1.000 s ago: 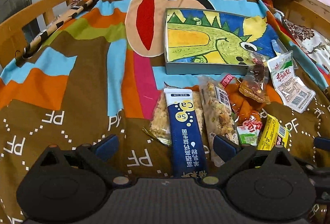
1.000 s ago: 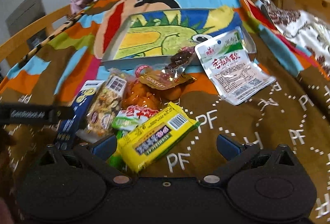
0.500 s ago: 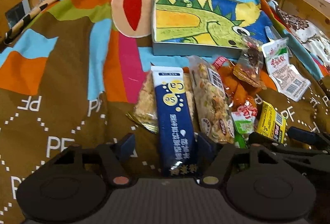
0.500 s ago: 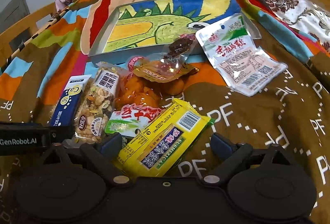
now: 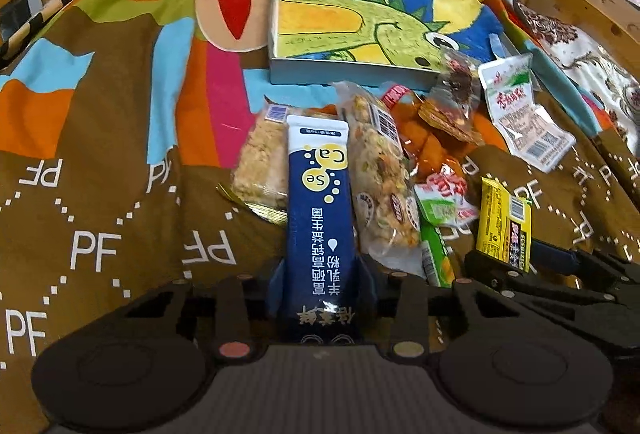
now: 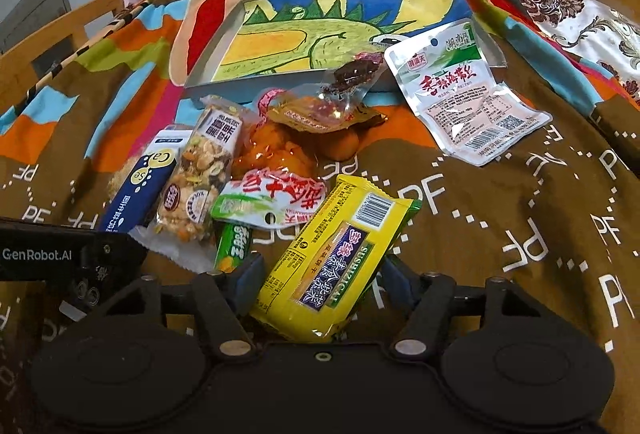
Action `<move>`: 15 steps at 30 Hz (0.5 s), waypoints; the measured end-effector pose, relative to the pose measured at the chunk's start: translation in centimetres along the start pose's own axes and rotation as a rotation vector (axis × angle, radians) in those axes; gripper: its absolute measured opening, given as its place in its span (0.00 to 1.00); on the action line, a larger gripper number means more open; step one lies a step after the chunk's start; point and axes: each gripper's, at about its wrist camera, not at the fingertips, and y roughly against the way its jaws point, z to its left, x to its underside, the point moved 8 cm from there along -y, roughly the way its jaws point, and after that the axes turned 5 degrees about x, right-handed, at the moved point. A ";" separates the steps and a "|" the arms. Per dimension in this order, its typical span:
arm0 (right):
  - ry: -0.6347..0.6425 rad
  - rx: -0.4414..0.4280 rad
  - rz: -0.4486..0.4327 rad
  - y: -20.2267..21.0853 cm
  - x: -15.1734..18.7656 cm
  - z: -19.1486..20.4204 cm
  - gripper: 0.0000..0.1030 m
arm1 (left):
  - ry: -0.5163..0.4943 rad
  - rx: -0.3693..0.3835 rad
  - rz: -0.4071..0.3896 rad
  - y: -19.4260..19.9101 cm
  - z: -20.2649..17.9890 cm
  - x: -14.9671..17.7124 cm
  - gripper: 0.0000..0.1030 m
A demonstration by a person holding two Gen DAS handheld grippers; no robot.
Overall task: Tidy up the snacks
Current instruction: 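Lower the left tool onto the blue milk stick while the right tool lowers onto the yellow biscuit pack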
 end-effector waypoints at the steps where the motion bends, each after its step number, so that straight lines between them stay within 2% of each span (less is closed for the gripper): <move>1: -0.008 0.000 0.004 -0.2 0.0 -0.1 0.78 | -0.002 -0.004 0.001 -0.1 0.0 -0.1 0.43; 4: -0.030 -0.006 0.008 -0.8 -0.2 0.0 0.82 | 0.007 -0.017 -0.011 -0.4 0.3 -0.5 0.50; 8: 0.007 0.015 -0.001 -1.1 0.0 0.4 0.82 | 0.014 -0.017 -0.013 -0.8 0.7 -0.7 0.51; 10: -0.001 0.019 -0.007 -1.0 0.0 0.3 0.76 | 0.008 -0.015 -0.013 -0.8 0.6 -0.6 0.48; 11: -0.003 0.022 -0.010 -0.9 0.0 0.2 0.73 | 0.005 -0.011 -0.015 -0.8 0.5 -0.6 0.41; 13: -0.003 0.027 -0.015 -0.7 0.0 0.0 0.65 | -0.001 -0.009 -0.015 -0.6 0.3 -0.5 0.40; 15: 0.005 0.022 -0.017 -0.4 0.2 0.0 0.64 | -0.004 -0.008 -0.008 -0.5 0.2 -0.3 0.39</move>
